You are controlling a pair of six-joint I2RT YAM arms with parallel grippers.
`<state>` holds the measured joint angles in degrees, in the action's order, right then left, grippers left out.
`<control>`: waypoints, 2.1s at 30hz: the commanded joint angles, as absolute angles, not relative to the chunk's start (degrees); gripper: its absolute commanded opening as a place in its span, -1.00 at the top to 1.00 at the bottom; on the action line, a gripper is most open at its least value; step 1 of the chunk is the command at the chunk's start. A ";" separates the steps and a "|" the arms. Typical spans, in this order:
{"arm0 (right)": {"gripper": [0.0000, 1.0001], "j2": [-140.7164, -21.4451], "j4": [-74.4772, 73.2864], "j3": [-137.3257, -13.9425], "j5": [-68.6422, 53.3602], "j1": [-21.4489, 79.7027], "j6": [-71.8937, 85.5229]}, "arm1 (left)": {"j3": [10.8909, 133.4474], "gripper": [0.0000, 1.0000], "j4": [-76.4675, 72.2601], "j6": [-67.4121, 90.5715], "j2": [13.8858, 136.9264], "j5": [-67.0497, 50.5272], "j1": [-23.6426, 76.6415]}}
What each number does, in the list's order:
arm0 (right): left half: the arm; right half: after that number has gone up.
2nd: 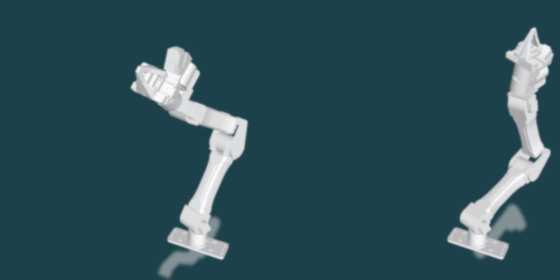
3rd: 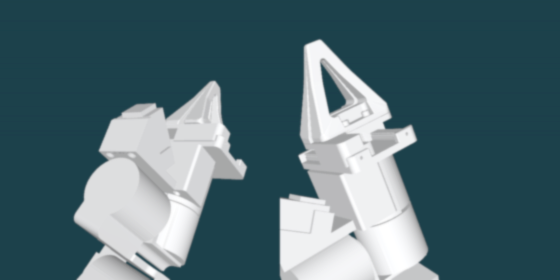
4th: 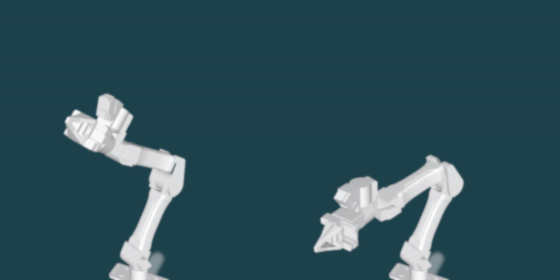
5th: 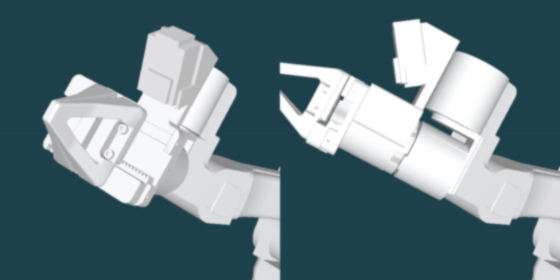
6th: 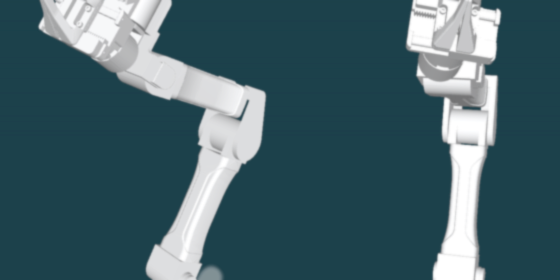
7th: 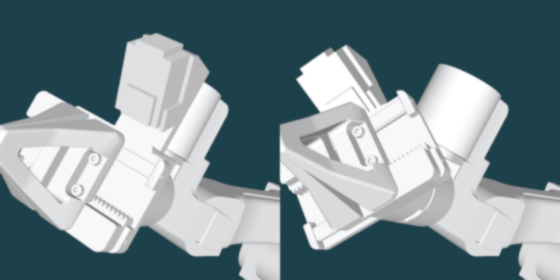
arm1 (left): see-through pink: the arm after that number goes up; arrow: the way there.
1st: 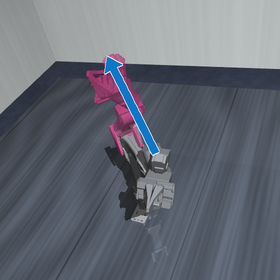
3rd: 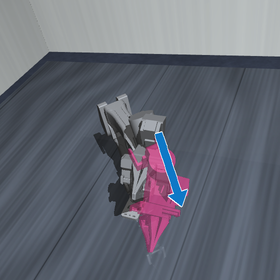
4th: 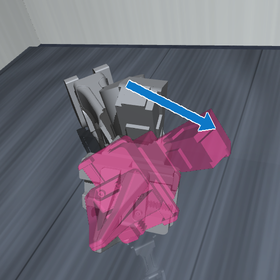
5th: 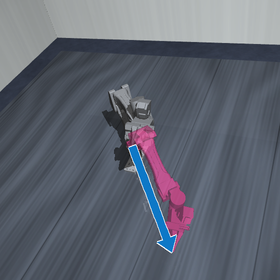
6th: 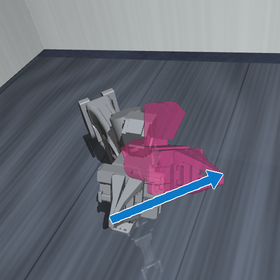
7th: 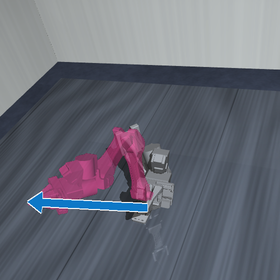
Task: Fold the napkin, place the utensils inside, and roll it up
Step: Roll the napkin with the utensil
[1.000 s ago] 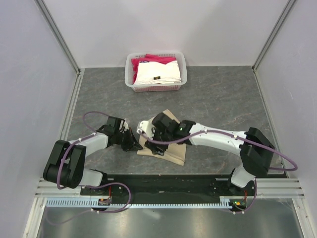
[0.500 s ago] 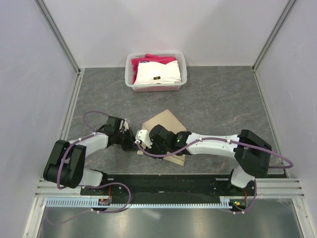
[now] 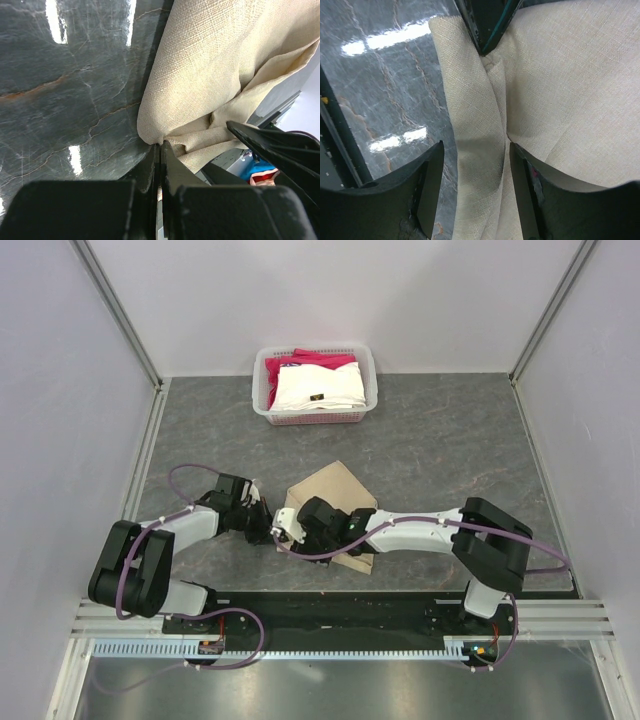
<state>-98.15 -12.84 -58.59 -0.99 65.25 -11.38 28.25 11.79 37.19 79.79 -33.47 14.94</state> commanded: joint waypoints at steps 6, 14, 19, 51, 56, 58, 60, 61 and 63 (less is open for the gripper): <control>-0.15 -101.51 -10.46 -58.80 0.09 64.43 -12.92 | 29.53 0.96 13.45 33.58 80.77 -32.87 14.68; 0.42 -105.73 -17.57 -61.26 -10.97 60.21 -11.78 | 30.41 0.47 12.48 33.75 77.80 -31.48 14.50; 0.50 -107.05 -21.87 -62.49 -18.44 56.79 -10.11 | 30.85 -0.25 15.46 34.36 71.29 -23.49 13.45; 0.57 -125.86 -36.21 -79.72 -41.57 47.64 -6.59 | 20.83 0.52 2.98 38.23 68.72 -31.38 14.24; 0.46 -125.68 -36.21 -80.33 -41.84 47.02 -6.50 | 23.28 0.96 9.73 37.62 71.71 -27.69 14.15; 0.34 -124.72 -36.21 -80.68 -41.84 46.76 -6.42 | 24.17 0.96 11.50 36.83 72.68 -26.02 14.15; 0.21 -123.84 -36.12 -80.95 -41.66 46.58 -6.33 | 25.13 0.96 12.82 36.13 73.39 -25.40 14.15; 0.08 -122.79 -36.21 -81.38 -41.66 46.50 -6.33 | 25.57 0.96 13.01 35.95 74.08 -25.31 14.15; -0.06 -121.47 -36.21 -81.91 -40.70 46.14 -5.89 | 26.01 0.96 13.71 35.42 74.79 -25.05 14.15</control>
